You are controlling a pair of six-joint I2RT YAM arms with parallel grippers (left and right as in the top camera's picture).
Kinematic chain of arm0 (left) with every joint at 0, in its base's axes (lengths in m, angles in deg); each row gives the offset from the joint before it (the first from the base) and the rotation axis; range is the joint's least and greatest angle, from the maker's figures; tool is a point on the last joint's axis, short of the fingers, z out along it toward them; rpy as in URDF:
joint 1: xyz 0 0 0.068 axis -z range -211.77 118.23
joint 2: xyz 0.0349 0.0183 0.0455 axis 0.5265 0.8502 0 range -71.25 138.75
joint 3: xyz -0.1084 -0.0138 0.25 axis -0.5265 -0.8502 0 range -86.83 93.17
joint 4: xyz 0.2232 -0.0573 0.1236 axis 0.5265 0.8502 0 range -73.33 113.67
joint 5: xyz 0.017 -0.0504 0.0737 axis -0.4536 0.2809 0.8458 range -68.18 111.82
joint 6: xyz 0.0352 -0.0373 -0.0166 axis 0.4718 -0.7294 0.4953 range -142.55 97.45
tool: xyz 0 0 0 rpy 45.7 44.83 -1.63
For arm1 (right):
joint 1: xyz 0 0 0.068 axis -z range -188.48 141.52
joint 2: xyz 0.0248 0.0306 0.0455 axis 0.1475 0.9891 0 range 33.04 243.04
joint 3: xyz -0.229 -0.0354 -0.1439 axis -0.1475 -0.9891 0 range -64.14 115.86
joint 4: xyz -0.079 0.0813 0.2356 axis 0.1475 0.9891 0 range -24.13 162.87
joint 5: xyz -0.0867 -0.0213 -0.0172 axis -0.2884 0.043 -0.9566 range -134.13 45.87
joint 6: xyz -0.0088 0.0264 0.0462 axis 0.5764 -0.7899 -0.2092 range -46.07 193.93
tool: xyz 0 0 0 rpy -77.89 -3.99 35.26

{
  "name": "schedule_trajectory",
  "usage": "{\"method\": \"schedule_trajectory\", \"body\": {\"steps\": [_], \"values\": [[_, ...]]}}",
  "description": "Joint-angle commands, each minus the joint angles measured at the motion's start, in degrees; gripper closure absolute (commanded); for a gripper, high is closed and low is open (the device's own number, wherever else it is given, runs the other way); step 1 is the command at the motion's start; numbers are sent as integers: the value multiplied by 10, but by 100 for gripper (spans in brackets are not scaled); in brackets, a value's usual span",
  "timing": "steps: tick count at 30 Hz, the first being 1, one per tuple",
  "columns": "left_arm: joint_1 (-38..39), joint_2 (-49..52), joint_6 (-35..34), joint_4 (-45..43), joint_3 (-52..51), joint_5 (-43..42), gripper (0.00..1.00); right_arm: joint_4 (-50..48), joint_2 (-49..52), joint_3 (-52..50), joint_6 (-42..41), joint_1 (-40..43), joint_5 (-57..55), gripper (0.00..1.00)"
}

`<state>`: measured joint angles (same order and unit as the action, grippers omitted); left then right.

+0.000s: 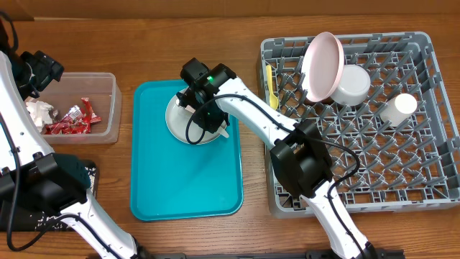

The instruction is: Sort waste into correct bins and load items into the dishwasher rack

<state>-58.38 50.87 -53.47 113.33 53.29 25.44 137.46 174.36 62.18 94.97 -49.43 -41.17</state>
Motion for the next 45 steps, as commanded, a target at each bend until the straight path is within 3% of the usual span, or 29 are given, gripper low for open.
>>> {"method": "schedule_trajectory", "body": {"steps": [1, 3, 4, 5, 17, 23, 30, 45], "values": [[4, -17, 11, 1, 6, -1, 0, -1, -2, 17, -1, 2, 1, 73], [4, -17, 11, 1, 6, -1, 0, -2, -2, 17, -3, 2, 2, 72], [4, -17, 11, 1, 6, -1, 0, -2, -2, 17, -3, 2, 4, 60], [4, -17, 11, 1, 6, -1, 0, -2, -2, 17, -3, 2, 13, 56], [4, -17, 11, 1, 6, -1, 0, -11, -1, -4, -3, 2, 61, 67], [4, -17, 11, 1, 6, -1, 0, -12, -1, -9, -5, 1, 62, 57], [4, -17, 11, 1, 6, -1, 0, -18, -1, -30, -13, 1, 62, 58], [4, -17, 11, 1, 6, -1, 0, -17, -2, -19, -18, 2, 66, 95]]}}
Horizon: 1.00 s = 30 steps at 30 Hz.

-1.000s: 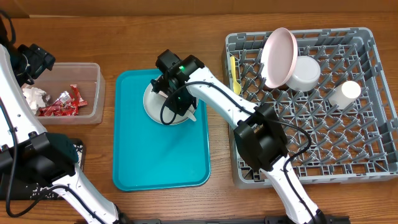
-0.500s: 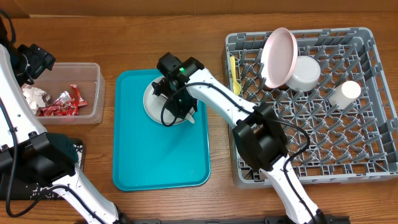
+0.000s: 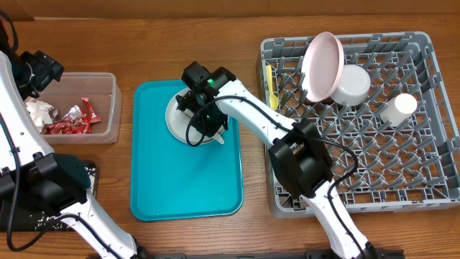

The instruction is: Sort waste into correct bins and load items into the dishwasher rack

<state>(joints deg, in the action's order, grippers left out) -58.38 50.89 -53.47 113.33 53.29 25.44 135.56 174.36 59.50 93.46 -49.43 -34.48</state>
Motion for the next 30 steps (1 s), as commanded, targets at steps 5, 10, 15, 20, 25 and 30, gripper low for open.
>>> {"method": "schedule_trajectory", "body": {"steps": [5, 10, 15, 20, 25, 30], "values": [[4, -17, 11, 1, 6, -1, 0, 18, -2, 46, -6, 2, -2, 96], [4, -17, 11, 1, 6, -1, 0, 54, -2, 112, -20, 9, -15, 96], [4, -17, 11, 1, 6, -1, 0, 96, -4, 203, -93, 39, -77, 96], [4, -17, 11, 1, 6, -1, 0, 177, -6, 309, -171, 115, -96, 96], [4, -17, 11, 1, 6, -1, 0, 238, -6, 350, -201, 197, -96, 96], [4, -17, 11, 1, 6, -1, 0, 274, -6, 348, -189, 264, -27, 96]]}}
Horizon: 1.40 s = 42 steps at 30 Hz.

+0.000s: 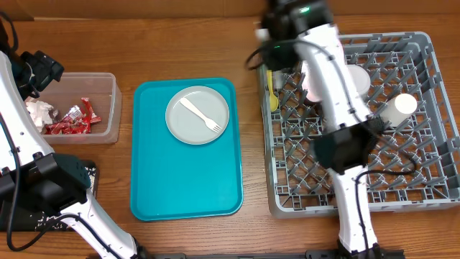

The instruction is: Sort waste into correct bins and load items into the dishwasher rack

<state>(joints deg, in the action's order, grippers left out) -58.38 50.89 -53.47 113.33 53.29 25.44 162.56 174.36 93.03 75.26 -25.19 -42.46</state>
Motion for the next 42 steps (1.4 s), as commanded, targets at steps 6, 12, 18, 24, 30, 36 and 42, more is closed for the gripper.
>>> {"method": "schedule_trajectory", "body": {"steps": [6, 12, 18, 24, 30, 36, 42], "values": [[4, -17, 11, 1, 6, -1, 0, 4, -6, -4, 6, 43, 100, 96], [4, -17, 11, 1, 6, -1, 0, -13, -6, -58, 3, 29, 100, 93], [4, -17, 11, 1, 6, -1, 0, -64, -5, -122, -33, 25, 100, 60], [4, -17, 11, 1, 6, -1, 0, -67, -6, -125, -36, 25, 100, 15], [4, -17, 11, 1, 6, -1, 0, -44, -9, -105, -44, 20, 126, 12], [4, -17, 11, 1, 6, -1, 0, -75, -18, -89, 53, -27, 253, 12], [4, -17, 11, 1, 6, -1, 0, -130, -10, -116, 103, -111, 163, 6]]}}
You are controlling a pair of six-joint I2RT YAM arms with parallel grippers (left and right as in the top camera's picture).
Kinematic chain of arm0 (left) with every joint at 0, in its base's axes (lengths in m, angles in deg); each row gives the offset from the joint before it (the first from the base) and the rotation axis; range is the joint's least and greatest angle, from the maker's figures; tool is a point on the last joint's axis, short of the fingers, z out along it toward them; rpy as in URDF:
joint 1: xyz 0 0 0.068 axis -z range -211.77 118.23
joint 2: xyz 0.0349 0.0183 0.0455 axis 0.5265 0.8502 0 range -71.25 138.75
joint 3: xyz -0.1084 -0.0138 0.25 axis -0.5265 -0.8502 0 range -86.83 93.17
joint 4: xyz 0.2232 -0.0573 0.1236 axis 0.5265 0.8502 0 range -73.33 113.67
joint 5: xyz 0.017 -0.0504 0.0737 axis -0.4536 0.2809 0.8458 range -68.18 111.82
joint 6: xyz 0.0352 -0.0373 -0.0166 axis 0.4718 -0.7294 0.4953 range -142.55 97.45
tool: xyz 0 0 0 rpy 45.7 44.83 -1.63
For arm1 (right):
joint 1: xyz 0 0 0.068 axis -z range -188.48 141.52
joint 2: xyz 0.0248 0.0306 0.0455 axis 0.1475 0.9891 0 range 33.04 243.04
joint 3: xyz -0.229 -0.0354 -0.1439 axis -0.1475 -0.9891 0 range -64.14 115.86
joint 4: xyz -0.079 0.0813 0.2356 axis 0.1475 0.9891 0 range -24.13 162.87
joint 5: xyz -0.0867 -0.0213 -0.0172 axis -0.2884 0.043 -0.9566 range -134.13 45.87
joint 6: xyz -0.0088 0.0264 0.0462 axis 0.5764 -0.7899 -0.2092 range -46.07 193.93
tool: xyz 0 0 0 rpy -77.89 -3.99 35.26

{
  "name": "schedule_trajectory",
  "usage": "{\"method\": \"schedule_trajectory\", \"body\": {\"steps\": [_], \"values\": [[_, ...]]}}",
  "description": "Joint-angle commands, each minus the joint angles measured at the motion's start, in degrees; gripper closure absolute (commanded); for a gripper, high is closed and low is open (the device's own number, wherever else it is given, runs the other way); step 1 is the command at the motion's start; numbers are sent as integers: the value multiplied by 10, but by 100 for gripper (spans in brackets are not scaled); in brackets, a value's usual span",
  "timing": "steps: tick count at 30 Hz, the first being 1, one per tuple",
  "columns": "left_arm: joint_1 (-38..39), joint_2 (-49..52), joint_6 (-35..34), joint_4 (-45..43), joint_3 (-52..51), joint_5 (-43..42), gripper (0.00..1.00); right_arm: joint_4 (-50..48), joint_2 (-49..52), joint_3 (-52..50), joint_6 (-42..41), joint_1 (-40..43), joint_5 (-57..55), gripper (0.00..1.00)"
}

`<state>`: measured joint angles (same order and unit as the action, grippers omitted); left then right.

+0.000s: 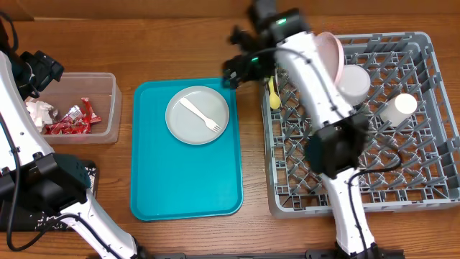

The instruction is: Sort waste into correct bins and load items into the dishwasher rack

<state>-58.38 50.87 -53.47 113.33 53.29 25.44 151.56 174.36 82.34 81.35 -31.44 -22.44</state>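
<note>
A pale grey plate [198, 115] lies at the far end of the teal tray [185, 187], with a white plastic fork [200, 116] resting on it. My right gripper [237, 72] hovers just past the tray's far right corner, between the plate and the grey dishwasher rack [424, 122]. Nothing shows between its fingers, and their spread is unclear. In the rack are a pink plate [332, 54] on edge, a white bowl [356, 83], a white cup [402, 106] and a yellow utensil [274, 92]. My left gripper [42, 72] hangs over the clear bin's [108, 108] far left corner.
The clear bin at the left holds red wrappers [72, 119] and crumpled white paper [37, 109]. A dark bin [72, 180] sits partly hidden under the left arm at the front left. The wooden table runs between tray and rack.
My right gripper has moved from above the rack's far left part back toward the tray's far right corner. The plate, the fork and the left arm are unchanged.
My right gripper was down over the plate on the tray at the first two moments, covering part of it. It then stood above the rack's far left side, with plate and fork fully in view. Now it is back near the tray's corner.
</note>
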Motion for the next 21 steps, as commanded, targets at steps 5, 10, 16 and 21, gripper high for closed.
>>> {"method": "schedule_trajectory", "body": {"steps": [5, 10, 16, 21], "values": [[4, -16, 11, 1, 6, -1, 0, -101, -1, -84, 42, -119, -110, 5], [4, -16, 11, 1, 6, -1, 0, -163, -1, -153, 27, -144, -156, 5], [4, -16, 11, 1, 6, -1, 0, -213, -1, -222, 27, -146, -151, 5], [4, -16, 11, 1, 6, -1, 0, -255, -1, -268, 24, -147, -127, 6]]}}
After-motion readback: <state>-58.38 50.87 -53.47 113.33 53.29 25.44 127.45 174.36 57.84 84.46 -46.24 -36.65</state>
